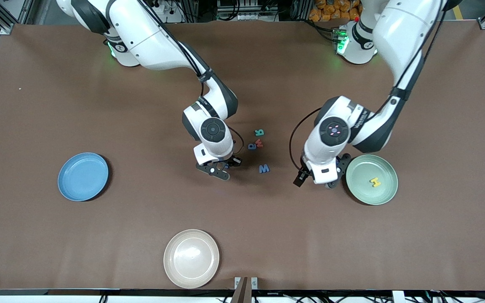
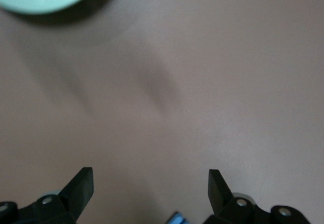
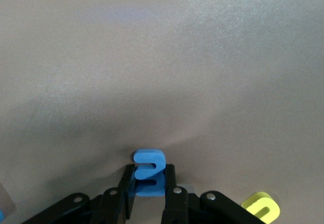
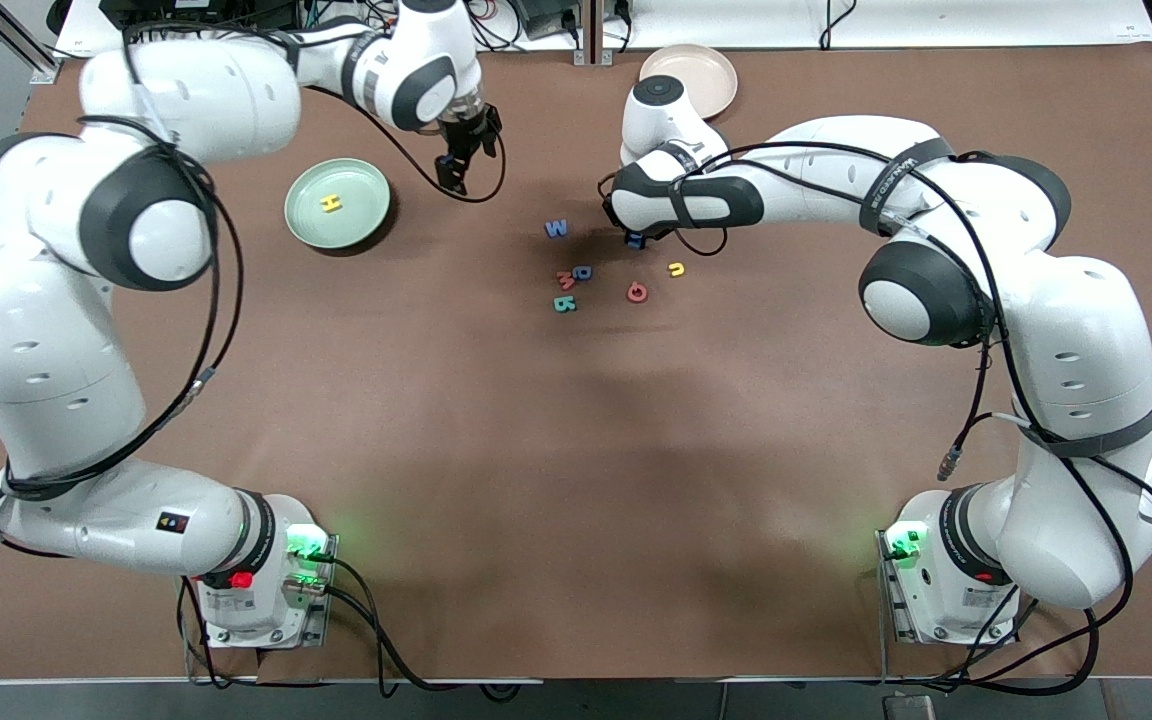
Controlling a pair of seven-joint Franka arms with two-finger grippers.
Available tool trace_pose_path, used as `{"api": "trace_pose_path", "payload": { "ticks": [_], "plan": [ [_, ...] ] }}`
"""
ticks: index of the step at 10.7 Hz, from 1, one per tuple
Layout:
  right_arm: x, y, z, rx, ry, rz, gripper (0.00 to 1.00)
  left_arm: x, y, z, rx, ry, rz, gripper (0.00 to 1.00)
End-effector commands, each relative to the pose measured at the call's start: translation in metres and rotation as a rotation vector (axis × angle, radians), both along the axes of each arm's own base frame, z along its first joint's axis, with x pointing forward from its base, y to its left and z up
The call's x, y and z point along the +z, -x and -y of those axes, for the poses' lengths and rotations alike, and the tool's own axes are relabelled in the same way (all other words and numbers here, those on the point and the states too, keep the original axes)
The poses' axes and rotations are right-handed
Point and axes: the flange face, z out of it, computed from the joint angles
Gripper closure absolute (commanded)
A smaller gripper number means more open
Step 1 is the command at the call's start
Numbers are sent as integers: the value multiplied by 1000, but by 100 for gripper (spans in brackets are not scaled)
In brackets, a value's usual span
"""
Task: Sort upper and lower case letters into plates
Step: 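Carry the blue letter to the blue plate while the left gripper grasps W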
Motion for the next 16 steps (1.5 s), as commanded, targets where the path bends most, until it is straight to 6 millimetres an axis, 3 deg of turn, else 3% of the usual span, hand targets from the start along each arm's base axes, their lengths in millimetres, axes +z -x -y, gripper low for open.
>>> {"api": "trace_pose_path", "payload": {
  "ticks": [1,2,4,6,9,12,16],
  "plan": [
    [11,-8,10,-17,5,6,100,-21,-2,27,210,-26,4,0],
    [20,-17,20,-11,-3,17,100,-31,-4,35,313,-11,-13,0],
    [46,-43,55,23,-13,17,100,-47,4,71,447,13,-37,0],
    [63,-54,82,72,2,-18,100,-54,3,92,541,34,-21,0],
    [89,-90,167,188,2,-57,100,-68,10,110,603,57,-23,0],
    [115,-117,271,279,-15,-88,100,-88,20,123,602,80,-33,0],
    [120,-119,400,415,-24,-108,99,-98,27,129,584,81,-27,3]
  ]
}}
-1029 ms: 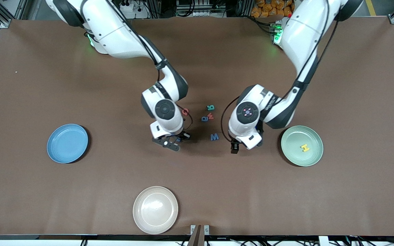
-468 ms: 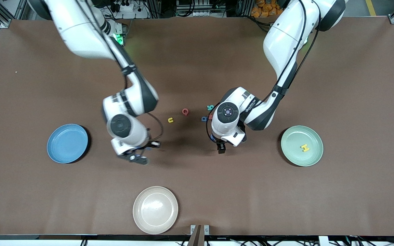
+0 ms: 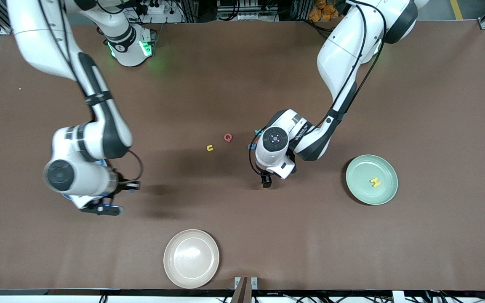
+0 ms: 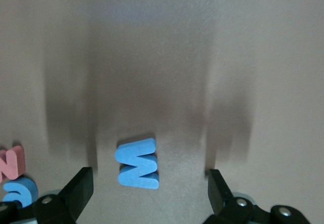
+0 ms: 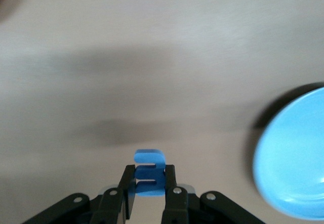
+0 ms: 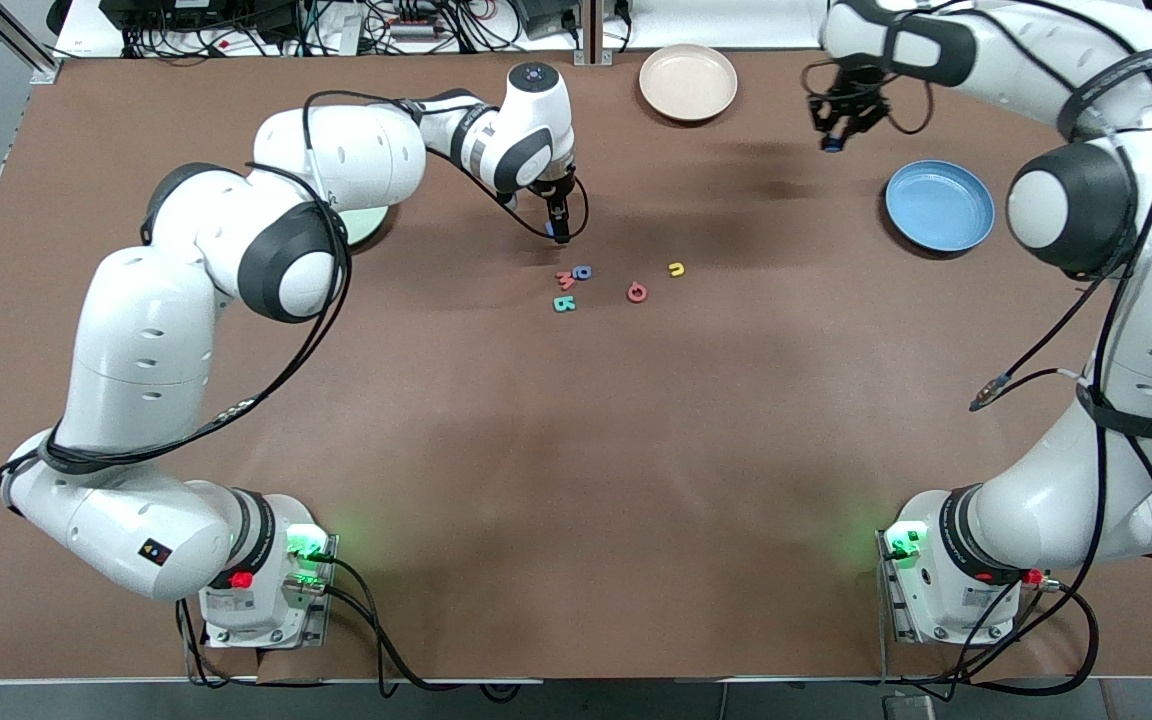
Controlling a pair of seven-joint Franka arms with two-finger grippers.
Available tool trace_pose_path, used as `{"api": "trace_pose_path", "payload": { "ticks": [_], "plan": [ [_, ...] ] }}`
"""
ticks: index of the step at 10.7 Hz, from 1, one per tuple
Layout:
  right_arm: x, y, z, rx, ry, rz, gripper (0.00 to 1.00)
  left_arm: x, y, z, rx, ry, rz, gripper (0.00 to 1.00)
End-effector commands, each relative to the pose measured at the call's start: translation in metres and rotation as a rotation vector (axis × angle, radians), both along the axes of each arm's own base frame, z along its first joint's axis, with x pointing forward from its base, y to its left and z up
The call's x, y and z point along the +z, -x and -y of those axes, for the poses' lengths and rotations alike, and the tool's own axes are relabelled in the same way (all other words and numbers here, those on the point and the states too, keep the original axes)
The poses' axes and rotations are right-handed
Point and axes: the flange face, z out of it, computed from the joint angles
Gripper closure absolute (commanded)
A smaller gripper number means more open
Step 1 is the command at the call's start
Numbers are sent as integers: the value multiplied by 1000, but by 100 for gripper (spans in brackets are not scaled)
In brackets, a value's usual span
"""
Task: Sort upper and lower case letters into plates
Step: 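Carry the blue letter to the blue plate while the left gripper grasps W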
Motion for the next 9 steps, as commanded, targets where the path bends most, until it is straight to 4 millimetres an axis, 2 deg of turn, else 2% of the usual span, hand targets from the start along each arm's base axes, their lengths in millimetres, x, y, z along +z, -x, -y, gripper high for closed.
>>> {"api": "trace_pose_path", "payload": {
  "ticks": [1,2,4,5,6,7,8,9],
  "plan": [
    [12,18,63,96,-15,-4,98,1,-2,4,19,4,10,9],
    [10,24,85,117,-23,1,97,-1,-1,4,20,3,9,10],
    [3,45,99,139,11,55,96,0,-1,3,10,0,12,13],
    [-3,54,111,141,34,77,96,-3,1,3,6,-4,7,14],
    [-8,57,124,154,34,81,96,-5,3,3,-12,-18,14,19],
    [-12,59,142,178,29,77,96,-8,3,0,-18,-26,13,32],
    [-18,63,157,189,24,67,96,-8,3,0,-24,-28,15,51],
    [-24,67,160,194,22,66,96,-8,1,-3,-40,-29,16,83]
  ]
}}
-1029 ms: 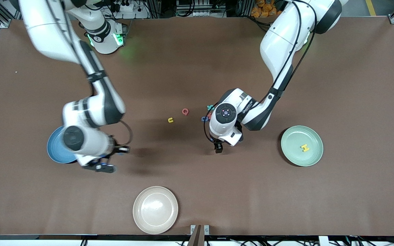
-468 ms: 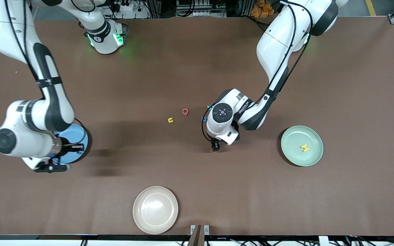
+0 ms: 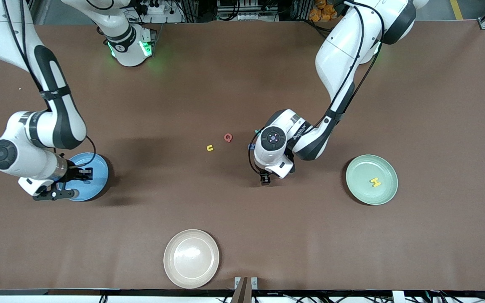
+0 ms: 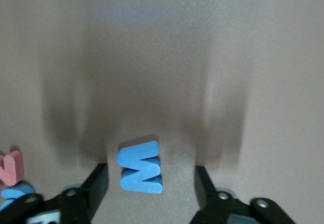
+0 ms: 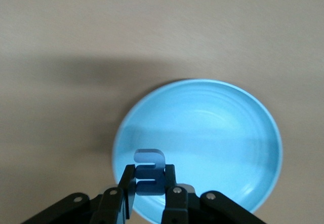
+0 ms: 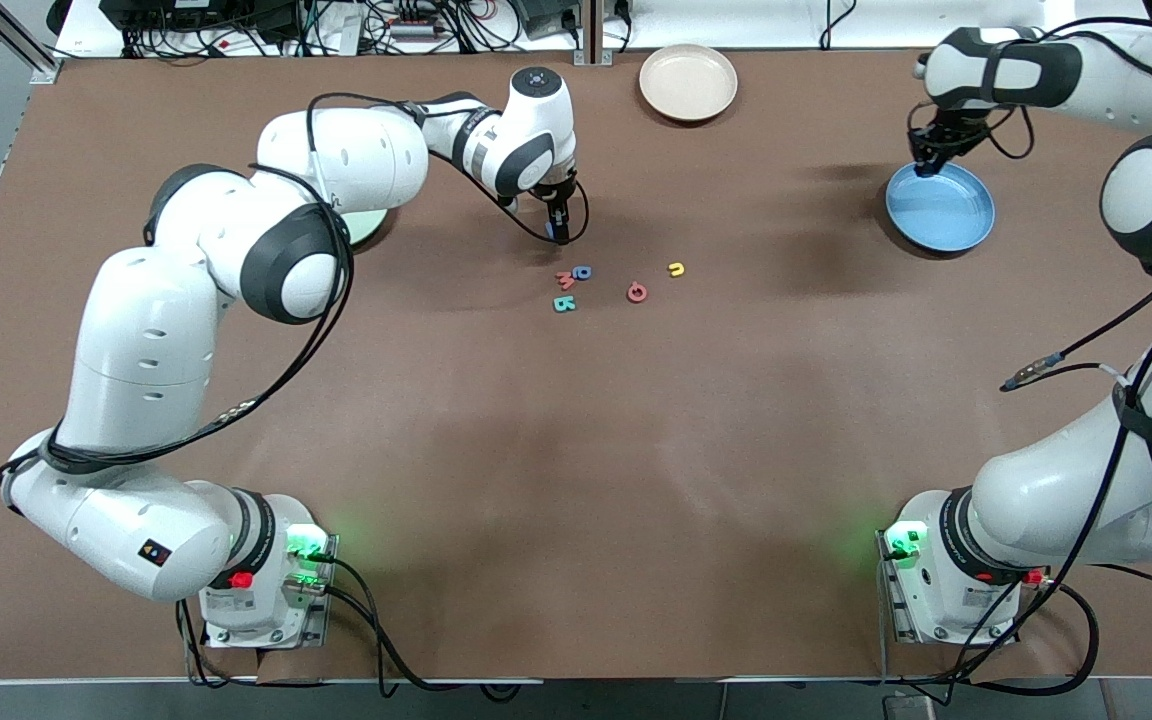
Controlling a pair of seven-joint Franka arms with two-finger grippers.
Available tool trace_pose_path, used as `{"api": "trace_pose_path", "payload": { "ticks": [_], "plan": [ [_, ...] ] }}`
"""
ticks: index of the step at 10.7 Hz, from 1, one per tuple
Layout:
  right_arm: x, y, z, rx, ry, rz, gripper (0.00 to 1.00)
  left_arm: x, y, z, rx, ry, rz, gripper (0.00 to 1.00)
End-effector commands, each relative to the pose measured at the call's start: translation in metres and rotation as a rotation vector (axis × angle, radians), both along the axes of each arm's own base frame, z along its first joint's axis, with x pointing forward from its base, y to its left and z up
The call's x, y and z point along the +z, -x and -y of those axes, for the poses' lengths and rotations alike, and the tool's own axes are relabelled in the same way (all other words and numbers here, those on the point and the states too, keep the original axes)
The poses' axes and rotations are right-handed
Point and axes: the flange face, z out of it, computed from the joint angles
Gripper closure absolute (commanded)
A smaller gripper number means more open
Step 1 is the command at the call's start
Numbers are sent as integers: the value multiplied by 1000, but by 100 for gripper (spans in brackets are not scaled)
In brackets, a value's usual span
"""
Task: Sort upper and lower case letters into plates
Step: 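Place the blue W on the green plate with the left gripper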
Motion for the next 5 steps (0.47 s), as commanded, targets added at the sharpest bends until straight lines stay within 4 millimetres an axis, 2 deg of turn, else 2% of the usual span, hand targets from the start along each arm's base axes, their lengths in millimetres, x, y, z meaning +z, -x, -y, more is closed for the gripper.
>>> {"api": "trace_pose_path", "payload": {
  "ticks": [1,2,3,4,5],
  "plan": [
    [-3,14,13,41,-4,15,95,-3,-4,-6,-57,-18,17,100],
    [-5,14,19,52,-6,16,76,2,-2,-1,-91,-8,20,100],
    [-7,14,17,53,-6,12,18,11,-8,-4,-138,5,30,100],
    [-9,14,12,54,-8,1,0,31,-12,-5,-191,16,51,100],
    [-8,14,4,66,-11,-9,0,49,-14,-8,-248,-8,70,100]
  ]
}}
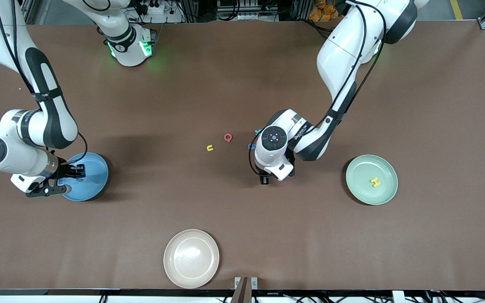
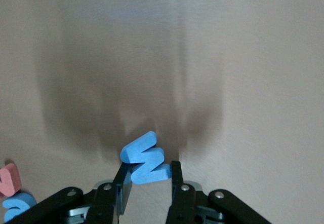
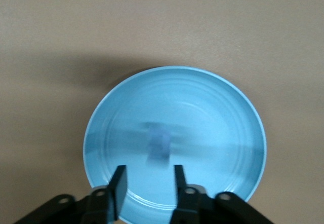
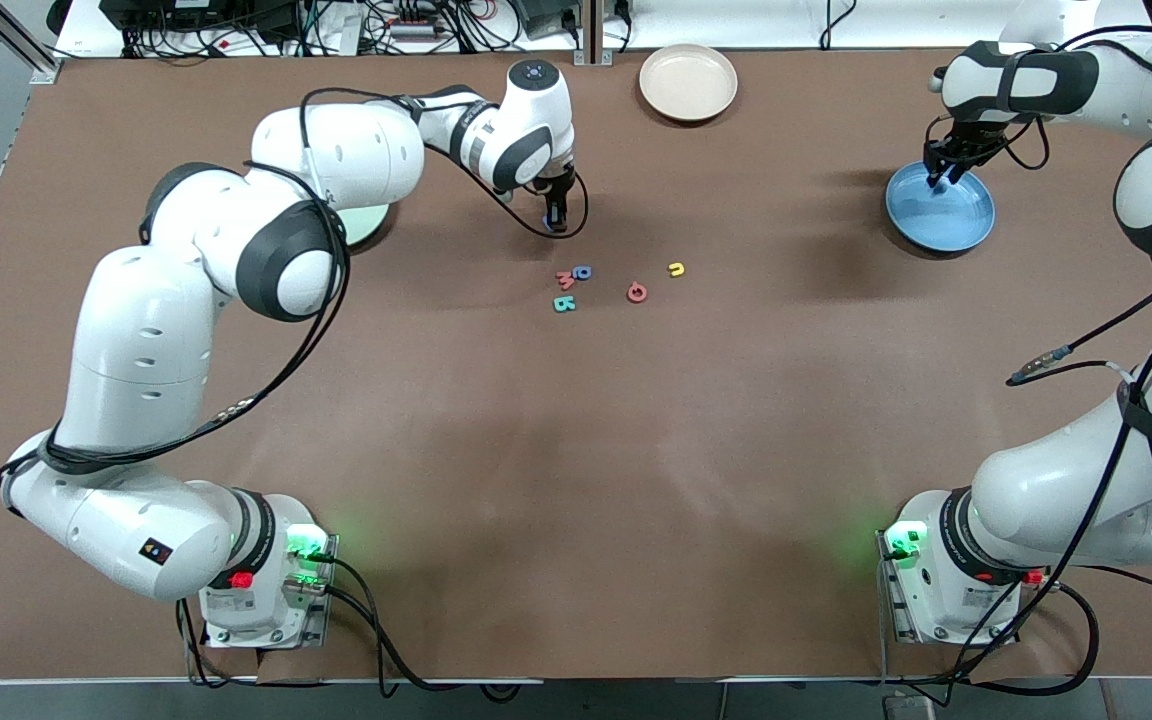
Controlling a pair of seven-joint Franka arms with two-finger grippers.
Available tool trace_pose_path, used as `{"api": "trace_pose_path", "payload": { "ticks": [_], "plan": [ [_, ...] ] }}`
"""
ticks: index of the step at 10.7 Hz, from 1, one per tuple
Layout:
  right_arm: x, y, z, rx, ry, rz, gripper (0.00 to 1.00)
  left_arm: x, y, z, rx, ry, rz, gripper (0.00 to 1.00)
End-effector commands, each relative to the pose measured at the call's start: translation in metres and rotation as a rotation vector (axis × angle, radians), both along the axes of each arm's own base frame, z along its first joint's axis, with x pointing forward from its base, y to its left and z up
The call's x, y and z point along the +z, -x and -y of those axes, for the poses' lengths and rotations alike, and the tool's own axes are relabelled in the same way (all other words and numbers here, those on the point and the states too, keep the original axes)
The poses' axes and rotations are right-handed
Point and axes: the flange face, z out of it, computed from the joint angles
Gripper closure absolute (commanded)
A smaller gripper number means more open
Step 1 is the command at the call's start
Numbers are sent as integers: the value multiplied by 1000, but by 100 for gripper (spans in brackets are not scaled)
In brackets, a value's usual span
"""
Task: Sort upper and lower case letters into plates
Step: 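Place the blue W on the green plate with the left gripper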
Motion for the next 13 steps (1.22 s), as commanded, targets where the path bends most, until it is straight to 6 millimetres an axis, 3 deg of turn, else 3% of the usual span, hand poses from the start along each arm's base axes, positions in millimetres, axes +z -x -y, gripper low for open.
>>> {"api": "trace_pose_path", "payload": {
  "ticks": [1,4,7,8,10,13],
  "plan": [
    [6,3,-25,42,-6,-20,0,50,-12,-17,-118,-40,42,100],
    [16,-6,-100,51,2,-6,0,105,-38,-74,-272,-37,-20,100],
    [31,-1,-204,5,24,-19,0,142,-54,-169,-499,-59,-90,100],
    [34,5,-240,-24,31,-9,0,148,-57,-205,-590,-71,-111,100],
    [37,22,-319,-106,39,16,0,167,-57,-256,-800,-88,-118,100],
    [31,56,-420,-234,-3,2,0,165,-59,-345,-1077,-109,-156,100]
  ]
}}
